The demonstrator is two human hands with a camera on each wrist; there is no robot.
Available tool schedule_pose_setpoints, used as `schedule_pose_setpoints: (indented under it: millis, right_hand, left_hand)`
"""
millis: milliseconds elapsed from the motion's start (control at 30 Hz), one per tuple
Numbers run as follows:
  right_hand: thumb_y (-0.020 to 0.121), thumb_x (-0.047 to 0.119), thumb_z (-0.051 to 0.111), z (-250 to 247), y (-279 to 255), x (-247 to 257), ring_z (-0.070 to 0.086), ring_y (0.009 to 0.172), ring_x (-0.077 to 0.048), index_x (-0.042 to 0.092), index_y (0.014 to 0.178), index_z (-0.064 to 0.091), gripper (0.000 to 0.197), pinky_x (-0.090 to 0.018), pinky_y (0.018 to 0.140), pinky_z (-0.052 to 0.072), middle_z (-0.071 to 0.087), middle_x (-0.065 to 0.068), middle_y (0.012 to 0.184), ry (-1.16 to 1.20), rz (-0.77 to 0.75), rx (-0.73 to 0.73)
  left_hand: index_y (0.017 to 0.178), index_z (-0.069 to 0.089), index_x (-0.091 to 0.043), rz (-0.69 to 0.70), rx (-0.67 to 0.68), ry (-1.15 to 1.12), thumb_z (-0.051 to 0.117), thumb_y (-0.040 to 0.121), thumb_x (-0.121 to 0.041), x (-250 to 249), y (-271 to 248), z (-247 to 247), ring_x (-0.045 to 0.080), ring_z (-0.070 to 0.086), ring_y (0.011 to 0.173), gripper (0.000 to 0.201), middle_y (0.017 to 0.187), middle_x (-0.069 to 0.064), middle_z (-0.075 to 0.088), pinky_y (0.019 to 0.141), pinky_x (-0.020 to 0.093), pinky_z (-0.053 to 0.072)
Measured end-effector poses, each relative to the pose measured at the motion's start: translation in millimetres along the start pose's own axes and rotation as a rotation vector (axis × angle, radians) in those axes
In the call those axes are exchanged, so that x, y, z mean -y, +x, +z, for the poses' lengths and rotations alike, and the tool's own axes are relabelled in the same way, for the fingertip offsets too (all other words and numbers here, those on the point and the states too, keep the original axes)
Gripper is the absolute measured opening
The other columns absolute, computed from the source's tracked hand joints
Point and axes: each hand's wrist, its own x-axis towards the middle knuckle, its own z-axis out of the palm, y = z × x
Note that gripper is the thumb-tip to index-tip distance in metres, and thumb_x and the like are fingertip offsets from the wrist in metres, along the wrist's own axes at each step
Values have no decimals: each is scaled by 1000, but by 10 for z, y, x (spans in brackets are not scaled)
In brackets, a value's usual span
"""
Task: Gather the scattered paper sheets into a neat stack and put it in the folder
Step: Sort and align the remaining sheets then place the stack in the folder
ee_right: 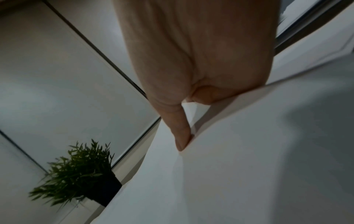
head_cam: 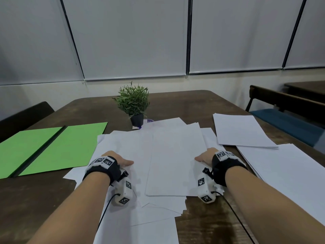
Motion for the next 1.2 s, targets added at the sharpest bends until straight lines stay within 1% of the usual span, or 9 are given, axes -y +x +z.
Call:
schedule_pose_setpoints:
  millis: [100,267,333,467,567,767,933,1033,1200]
  right_hand:
    - [95,42,53,1,-1,6,50,125,-28,8,132,51,50,-30,99,40,51,-9,138,-39,-13,16]
    - [96,38,53,-5,-22,-8,49,125,-29,6,133,50,49,-30,99,39,50,-10,138,-28,-17,-5]
    - [98,37,49,-5,-42,-13,47,128,-29,4,135,48,49,-29,101,38,47,-12,141,-39,-18,-6]
    - [97,39,51,2,-59,-7,48,126,-29,6,134,49,49,-29,99,39,49,-11,139,-27,-33,-18]
    - [96,41,52,19,-27,-22,50,124,-28,7,131,52,48,-30,98,40,51,-11,137,-16,-37,-25]
    - [95,37,56,35,51,-55,50,123,-29,4,131,51,49,-30,98,41,53,-12,135,8,-3,3]
    - [82,34,72,115,208,-98,56,111,-32,6,129,49,60,-35,92,45,60,-13,124,123,-6,-37]
    - [82,31,71,102,190,-112,55,113,-31,8,132,43,62,-34,94,43,57,-13,126,139,-7,-35]
    - [89,40,58,102,151,-106,57,106,-31,8,128,52,50,-35,95,43,61,-12,118,201,-44,-14]
  left_hand:
    - [107,62,-2,36,9,-64,87,54,-51,20,44,16,29,64,100,77,109,13,67,87,34,53]
    - [125,57,-5,65,-125,-55,65,86,-37,73,8,-51,26,53,121,51,131,10,57,99,30,43]
    - [127,59,-11,70,-160,-28,62,89,-29,110,2,-55,25,52,123,42,133,8,56,99,27,41]
    - [110,68,-9,54,-164,-151,71,79,-18,222,84,-57,30,65,102,32,111,12,68,89,32,53]
    - [95,71,-7,51,-173,-148,62,81,-15,298,227,-111,32,69,88,18,97,14,72,82,38,57]
    - [93,59,5,80,-280,-140,58,86,-1,227,-103,-524,36,65,90,9,90,19,68,64,34,48]
    - [104,61,10,151,-310,-528,61,80,2,306,-92,-835,33,68,89,24,100,24,69,78,41,58]
    - [120,51,14,223,-262,-776,51,88,7,250,-194,-1011,29,65,82,33,112,27,62,69,33,60]
    - [128,44,14,223,-10,-980,43,90,15,60,-507,-1071,18,66,53,37,82,13,55,54,21,54]
